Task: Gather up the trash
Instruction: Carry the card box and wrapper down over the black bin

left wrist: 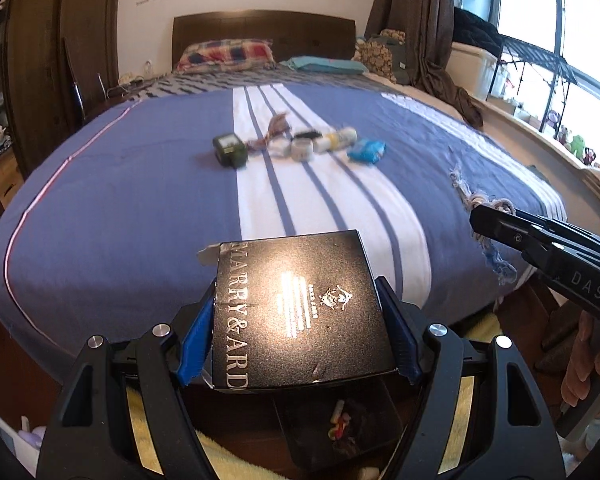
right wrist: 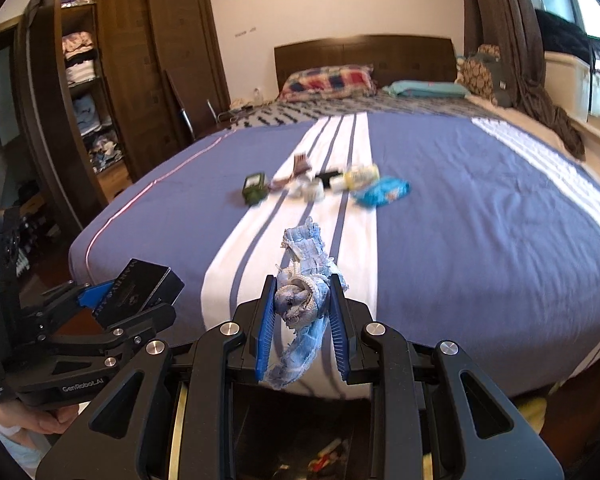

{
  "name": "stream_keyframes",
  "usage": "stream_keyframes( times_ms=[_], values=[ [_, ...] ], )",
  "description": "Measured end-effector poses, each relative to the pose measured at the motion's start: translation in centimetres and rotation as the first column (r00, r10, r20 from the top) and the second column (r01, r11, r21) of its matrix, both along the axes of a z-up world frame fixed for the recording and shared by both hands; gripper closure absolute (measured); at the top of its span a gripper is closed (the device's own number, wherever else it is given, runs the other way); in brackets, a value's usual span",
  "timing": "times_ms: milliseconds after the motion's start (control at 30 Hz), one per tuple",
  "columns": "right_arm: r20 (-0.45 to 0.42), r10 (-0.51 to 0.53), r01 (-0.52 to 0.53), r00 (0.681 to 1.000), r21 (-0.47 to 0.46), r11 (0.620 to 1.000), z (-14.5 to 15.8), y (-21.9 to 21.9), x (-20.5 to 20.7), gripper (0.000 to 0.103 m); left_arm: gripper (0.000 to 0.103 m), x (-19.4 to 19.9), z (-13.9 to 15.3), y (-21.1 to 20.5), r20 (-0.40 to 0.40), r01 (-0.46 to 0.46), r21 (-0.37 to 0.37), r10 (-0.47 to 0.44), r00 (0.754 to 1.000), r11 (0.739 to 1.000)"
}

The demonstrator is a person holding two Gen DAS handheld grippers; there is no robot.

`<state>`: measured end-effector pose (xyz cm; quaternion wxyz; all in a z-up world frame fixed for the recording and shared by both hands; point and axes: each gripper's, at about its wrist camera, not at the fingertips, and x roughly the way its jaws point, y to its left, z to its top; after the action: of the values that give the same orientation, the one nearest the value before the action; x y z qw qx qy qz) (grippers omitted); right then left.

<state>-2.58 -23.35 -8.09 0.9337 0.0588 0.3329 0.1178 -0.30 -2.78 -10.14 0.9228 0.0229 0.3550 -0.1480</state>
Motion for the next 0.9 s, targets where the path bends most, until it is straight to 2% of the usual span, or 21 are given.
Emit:
stream_keyframes(
  times_ms=[200, 400, 600, 700, 900],
  values=[
    [-0.102, 0.020, -0.021, 0.995, -0.008, 1.000, -3.7, 0.7, -0.7, 0.077, 0.033, -0.8, -3.2, 0.4, -0.072, 0.005, 0.008, -0.005, 0.997, 1.000],
    [-0.215, 0.045, -0.048, 0.975, -0.011, 0.999, -8.0, 1.9, -1.3, 0.077, 0.033, -0.9, -8.0, 0.2, -0.192, 0.023, 0.025, -0.018, 0.981, 0.999],
    [-0.336, 0.045, -0.055, 0.941, -0.021, 0.998, -12.7, 2.3, -1.4, 0.077, 0.033, -0.6, -14.1, -0.4, -0.349, 0.048, 0.038, -0.032, 0.937, 0.998],
    [-0.409, 0.047, -0.052, 0.911, 0.001, 0.999, -15.3, 2.3, -1.1, 0.077, 0.033, -0.3, -16.2, -0.7, -0.406, 0.062, 0.038, -0.042, 0.913, 0.997],
    [-0.503, 0.035, -0.040, 0.863, 0.001, 0.999, -18.8, 2.4, -0.6, 0.077, 0.033, 1.1, -20.3, -1.1, -0.512, 0.076, 0.046, -0.042, 0.858, 0.996]
  ],
)
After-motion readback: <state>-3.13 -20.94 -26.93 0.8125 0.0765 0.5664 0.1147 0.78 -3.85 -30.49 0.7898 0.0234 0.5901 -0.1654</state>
